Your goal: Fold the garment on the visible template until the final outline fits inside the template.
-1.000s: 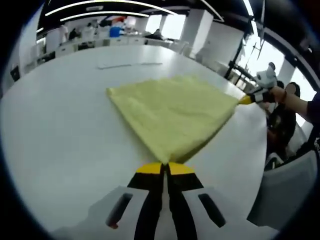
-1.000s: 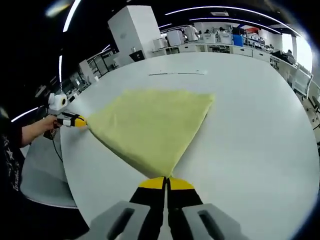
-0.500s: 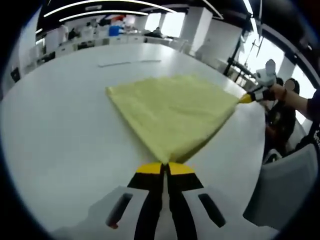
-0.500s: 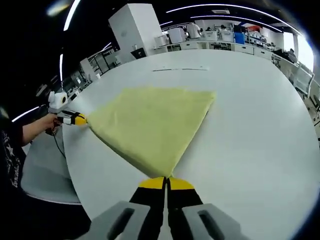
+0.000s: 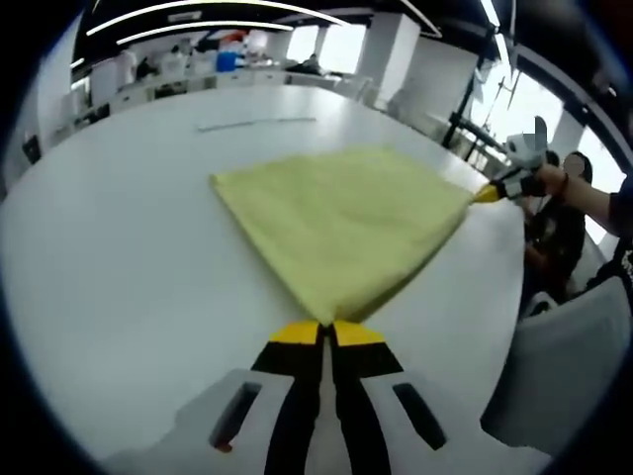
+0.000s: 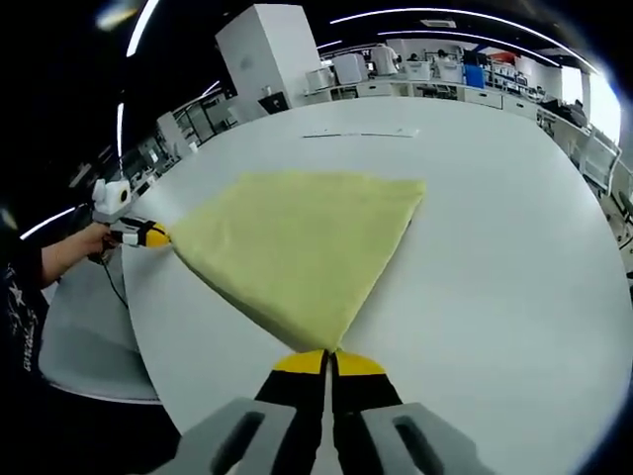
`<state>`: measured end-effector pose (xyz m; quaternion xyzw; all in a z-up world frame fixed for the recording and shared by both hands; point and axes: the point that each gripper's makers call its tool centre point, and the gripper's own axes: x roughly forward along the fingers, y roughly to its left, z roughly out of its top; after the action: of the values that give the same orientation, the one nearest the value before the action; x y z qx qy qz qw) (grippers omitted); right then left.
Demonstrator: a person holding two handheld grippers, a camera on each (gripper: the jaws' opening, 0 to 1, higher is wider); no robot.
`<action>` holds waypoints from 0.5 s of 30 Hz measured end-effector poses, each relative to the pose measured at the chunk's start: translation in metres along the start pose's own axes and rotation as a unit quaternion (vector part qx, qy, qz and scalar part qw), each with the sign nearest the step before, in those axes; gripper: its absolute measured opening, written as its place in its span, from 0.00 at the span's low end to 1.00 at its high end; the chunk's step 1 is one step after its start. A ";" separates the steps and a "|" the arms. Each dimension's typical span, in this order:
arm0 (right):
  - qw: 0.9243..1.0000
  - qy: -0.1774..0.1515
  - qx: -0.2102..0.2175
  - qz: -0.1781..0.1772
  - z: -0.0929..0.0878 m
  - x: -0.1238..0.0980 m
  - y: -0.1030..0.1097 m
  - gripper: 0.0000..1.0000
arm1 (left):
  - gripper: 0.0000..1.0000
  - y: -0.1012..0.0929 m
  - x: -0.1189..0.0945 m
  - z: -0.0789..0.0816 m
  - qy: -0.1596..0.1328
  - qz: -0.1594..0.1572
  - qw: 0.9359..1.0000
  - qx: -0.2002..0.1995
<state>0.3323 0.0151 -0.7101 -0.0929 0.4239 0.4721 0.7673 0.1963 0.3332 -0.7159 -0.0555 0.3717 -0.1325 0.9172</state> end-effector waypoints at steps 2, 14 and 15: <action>1.000 0.002 0.005 -0.003 -0.002 0.002 -0.003 0.00 | 0.00 0.001 0.001 0.000 0.000 0.005 1.000 -0.002; 0.999 -0.025 0.032 -0.017 0.016 -0.005 0.000 0.54 | 0.40 -0.004 -0.007 0.014 -0.023 0.019 0.999 -0.026; 0.999 -0.027 0.027 -0.019 0.018 -0.007 0.002 0.58 | 0.44 -0.005 -0.008 0.016 -0.025 0.019 0.999 -0.027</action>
<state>0.3395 0.0214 -0.6929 -0.0672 0.4143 0.4481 0.7893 0.2007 0.3304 -0.6980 -0.0763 0.3534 -0.1034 0.9266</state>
